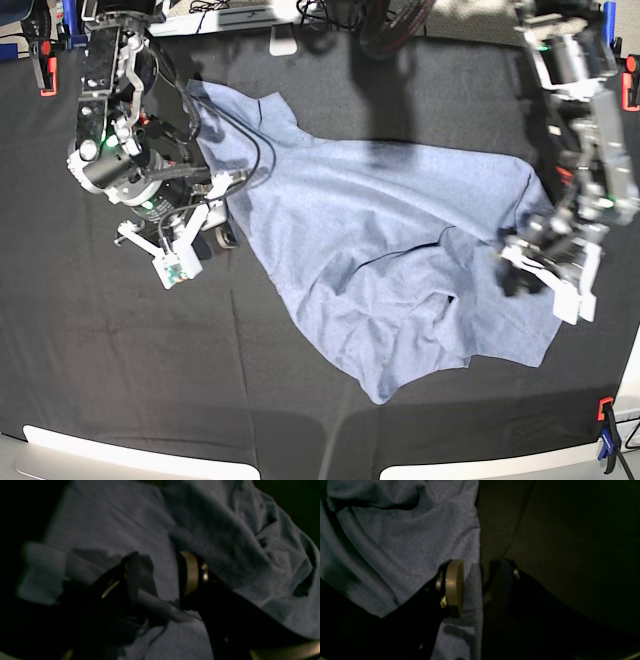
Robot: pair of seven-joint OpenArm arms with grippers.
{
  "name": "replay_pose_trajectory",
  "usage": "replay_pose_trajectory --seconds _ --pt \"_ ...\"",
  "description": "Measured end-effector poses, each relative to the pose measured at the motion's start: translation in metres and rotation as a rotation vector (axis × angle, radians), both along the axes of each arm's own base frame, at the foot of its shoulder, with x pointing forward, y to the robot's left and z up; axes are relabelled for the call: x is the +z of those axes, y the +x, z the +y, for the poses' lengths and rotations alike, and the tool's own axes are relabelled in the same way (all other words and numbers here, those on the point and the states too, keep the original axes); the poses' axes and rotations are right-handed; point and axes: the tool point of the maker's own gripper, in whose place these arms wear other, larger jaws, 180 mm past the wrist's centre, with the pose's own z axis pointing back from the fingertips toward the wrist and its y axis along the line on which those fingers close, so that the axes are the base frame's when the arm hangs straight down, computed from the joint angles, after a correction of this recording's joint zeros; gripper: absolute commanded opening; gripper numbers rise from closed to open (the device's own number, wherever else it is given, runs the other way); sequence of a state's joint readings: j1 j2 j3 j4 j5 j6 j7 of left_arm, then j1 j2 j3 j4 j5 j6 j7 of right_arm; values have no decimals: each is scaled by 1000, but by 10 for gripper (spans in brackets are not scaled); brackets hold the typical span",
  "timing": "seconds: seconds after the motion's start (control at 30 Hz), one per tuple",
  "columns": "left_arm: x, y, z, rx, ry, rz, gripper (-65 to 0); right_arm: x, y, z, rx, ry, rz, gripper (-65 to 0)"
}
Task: Layout the t-shirt on the table in an organized manner, then fold the t-shirt properly
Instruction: 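Grasp the shirt edge with the left gripper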
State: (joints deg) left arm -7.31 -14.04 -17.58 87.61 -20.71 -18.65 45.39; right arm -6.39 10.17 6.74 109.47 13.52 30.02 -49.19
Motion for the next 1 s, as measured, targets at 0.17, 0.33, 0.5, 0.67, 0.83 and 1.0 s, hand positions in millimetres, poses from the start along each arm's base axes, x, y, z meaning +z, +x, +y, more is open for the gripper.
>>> replay_pose_trajectory --seconds 0.17,0.33,0.5,0.67,0.83,1.0 --pt "-13 -10 -2 -11 5 59 -418 0 0 0 0 0 0 -424" --pt "-35 -36 -1 1 2 82 -420 0 0 0 0 0 -1 -424" --pt "-41 -62 0 1 47 69 -420 0 0 0 0 0 -1 -424" --pt "-42 -61 8 50 108 53 -420 0 0 0 0 1 -1 -424" --pt "-40 -56 14 122 166 3 -420 0 0 0 0 1 -1 -424" --pt "-36 -53 22 193 173 -25 -420 0 0 0 0 0 -1 -424"
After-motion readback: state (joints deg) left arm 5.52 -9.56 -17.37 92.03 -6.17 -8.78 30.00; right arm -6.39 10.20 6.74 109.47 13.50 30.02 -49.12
